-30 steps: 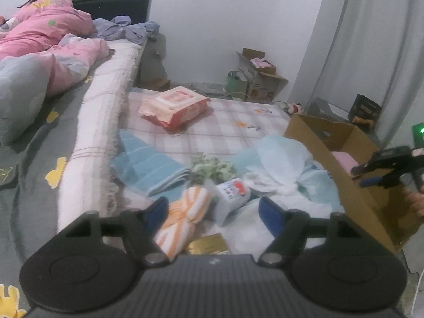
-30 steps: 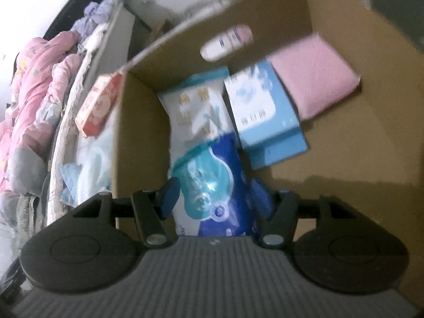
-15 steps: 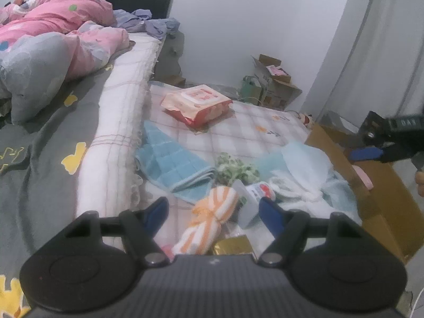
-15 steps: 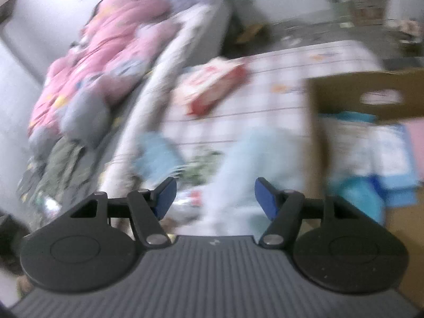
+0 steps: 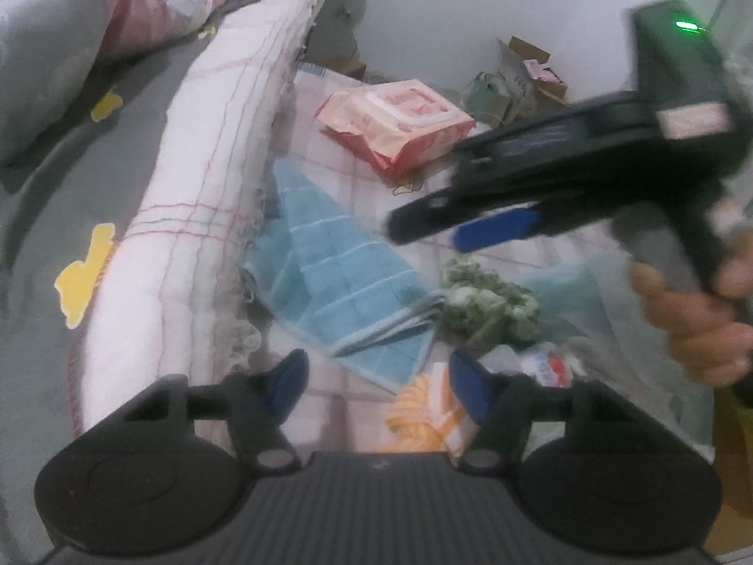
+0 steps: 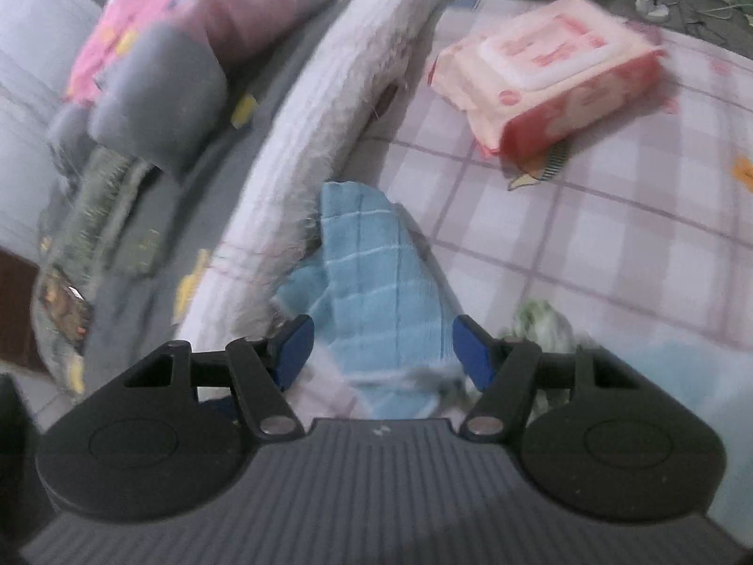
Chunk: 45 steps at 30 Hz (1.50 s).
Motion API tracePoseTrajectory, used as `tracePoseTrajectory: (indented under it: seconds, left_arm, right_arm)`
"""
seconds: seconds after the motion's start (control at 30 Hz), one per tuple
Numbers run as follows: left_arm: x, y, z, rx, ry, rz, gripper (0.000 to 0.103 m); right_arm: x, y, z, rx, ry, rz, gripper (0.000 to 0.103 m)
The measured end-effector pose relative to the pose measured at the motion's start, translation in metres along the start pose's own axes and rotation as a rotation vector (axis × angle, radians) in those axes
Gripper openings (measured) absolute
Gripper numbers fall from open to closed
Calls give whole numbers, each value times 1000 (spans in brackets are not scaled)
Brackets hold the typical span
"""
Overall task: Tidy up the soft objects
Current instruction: 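Move the right gripper back to the pile and grasp the blue towel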
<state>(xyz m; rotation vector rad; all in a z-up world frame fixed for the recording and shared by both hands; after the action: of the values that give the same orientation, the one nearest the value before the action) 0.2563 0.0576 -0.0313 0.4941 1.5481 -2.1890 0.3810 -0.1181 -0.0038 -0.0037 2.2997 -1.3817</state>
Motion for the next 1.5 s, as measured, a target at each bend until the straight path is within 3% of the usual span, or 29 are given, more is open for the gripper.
tracePoseTrajectory:
  seconds: [0.17,0.3,0.33,0.4,0.53,0.77,1.1,1.3,1.5]
  left_arm:
    - [-2,11,-6,-7,-15,-30,65]
    - [-2,17,-10,-15,-24,-47,65]
    - [-2,19,-11,-18,-24,-51,65]
    - [-2,23,-11,-19,-28,-66,65]
    - [0,24,-9,-20,-18,-66,65]
    - [4,1,2,37,4,-5,57]
    - [20,-80,38,138,83,132,55]
    - [34,-115,81,220,164,192,55]
    - [55,-127,132,308,251,190,55]
  right_arm:
    - [-10,45,7,38,6,-62,57]
    - [0,64,10,1,30,-116,41]
    - [1,62,8,3,14,-106,31]
    - [4,61,11,-25,41,-117,21]
    - [14,57,11,-81,75,-121,13]
    - [34,16,-11,-174,48,-62,12]
    - [66,-73,-43,-204,-5,63,11]
    - [101,-136,-47,-177,-17,155,11]
    - [149,-197,-33,-125,10,253,11]
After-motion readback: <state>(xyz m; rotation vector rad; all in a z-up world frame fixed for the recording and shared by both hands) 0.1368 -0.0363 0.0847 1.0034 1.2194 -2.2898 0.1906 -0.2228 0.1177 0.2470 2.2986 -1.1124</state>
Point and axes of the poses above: each gripper's, at about its wrist camera, not at the fingertips, and y roughly the way its jaws point, z to its right, x to its underside, the point moved 1 cm from there along y, roughly the way its jaws point, and after that the axes turned 6 degrees about -y, right-handed, at the moved point
